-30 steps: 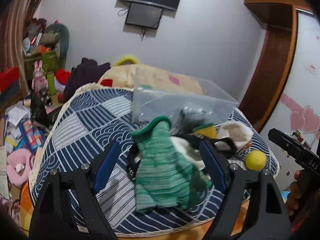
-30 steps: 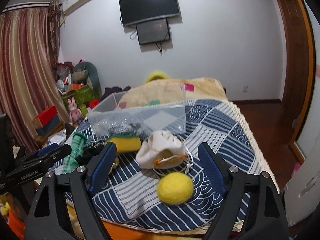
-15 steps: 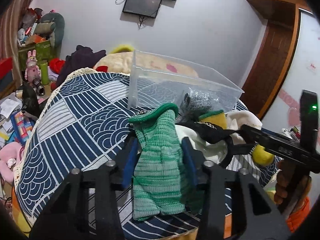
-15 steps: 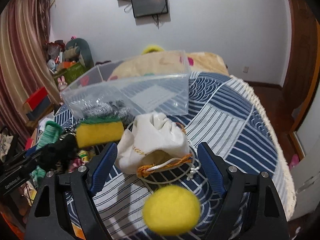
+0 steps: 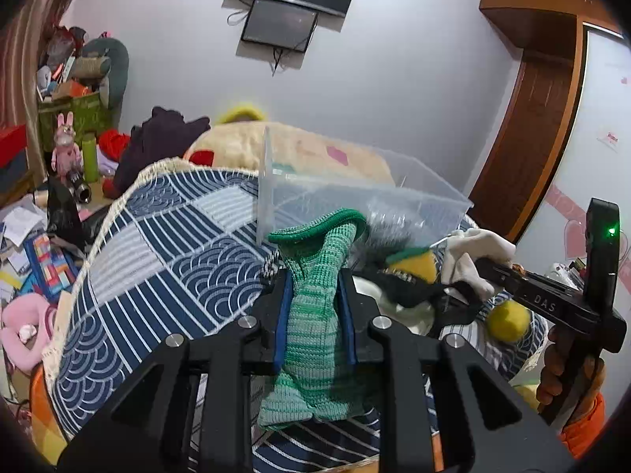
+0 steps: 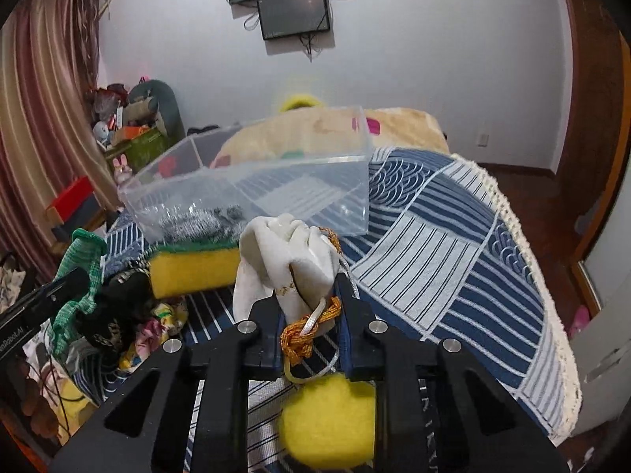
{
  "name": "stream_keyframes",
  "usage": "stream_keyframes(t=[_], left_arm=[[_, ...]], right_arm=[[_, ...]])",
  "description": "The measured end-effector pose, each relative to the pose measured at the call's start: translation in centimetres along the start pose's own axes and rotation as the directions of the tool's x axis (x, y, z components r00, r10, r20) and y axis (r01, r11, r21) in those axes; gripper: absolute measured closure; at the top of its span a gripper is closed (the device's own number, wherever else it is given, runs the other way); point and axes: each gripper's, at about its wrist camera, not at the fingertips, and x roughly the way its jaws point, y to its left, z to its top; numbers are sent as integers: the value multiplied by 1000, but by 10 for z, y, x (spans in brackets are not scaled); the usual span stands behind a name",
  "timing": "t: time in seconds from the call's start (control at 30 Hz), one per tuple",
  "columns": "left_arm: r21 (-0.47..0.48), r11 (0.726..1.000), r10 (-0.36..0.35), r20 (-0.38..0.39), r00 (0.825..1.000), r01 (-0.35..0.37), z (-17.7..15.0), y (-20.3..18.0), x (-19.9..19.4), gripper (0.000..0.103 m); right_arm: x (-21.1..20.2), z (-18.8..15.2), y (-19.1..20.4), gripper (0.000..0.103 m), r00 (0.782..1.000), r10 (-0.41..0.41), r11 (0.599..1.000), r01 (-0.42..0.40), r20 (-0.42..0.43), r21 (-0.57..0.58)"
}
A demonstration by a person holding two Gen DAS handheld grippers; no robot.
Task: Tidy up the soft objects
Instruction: 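Grasp the green knitted sock with the left tool while the right tool grasps the white drawstring pouch, then lift the sock with the left tool while the right tool carries the pouch toward the clear box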
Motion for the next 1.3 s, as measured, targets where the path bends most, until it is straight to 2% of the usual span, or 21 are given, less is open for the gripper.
stream_keyframes(t=[0.3,0.6,1.03,1.2,1.3], left_arm=[[3,1000,-3,67,998,3,28,2,-13,81],[3,1000,-18,100,995,18,61,5,-5,81],[60,998,-16,121,993,8,103,-6,21,81],[74,997,-20,114,993,12,118,-11,38,81],[100,995,3,101,995,-13,124,-14,54,81]], right_arm=[[-26,18,-3,84,997,9,1000,-9,82,0],[-38,38,2,84,989,7,1000,-4,146,-20],[-24,81,1,84,977,26,1000,-23,210,-17],[-12,97,7,84,977,24,999,-16,213,-38],[-1,104,8,84,980,36,999,-28,194,-43]])
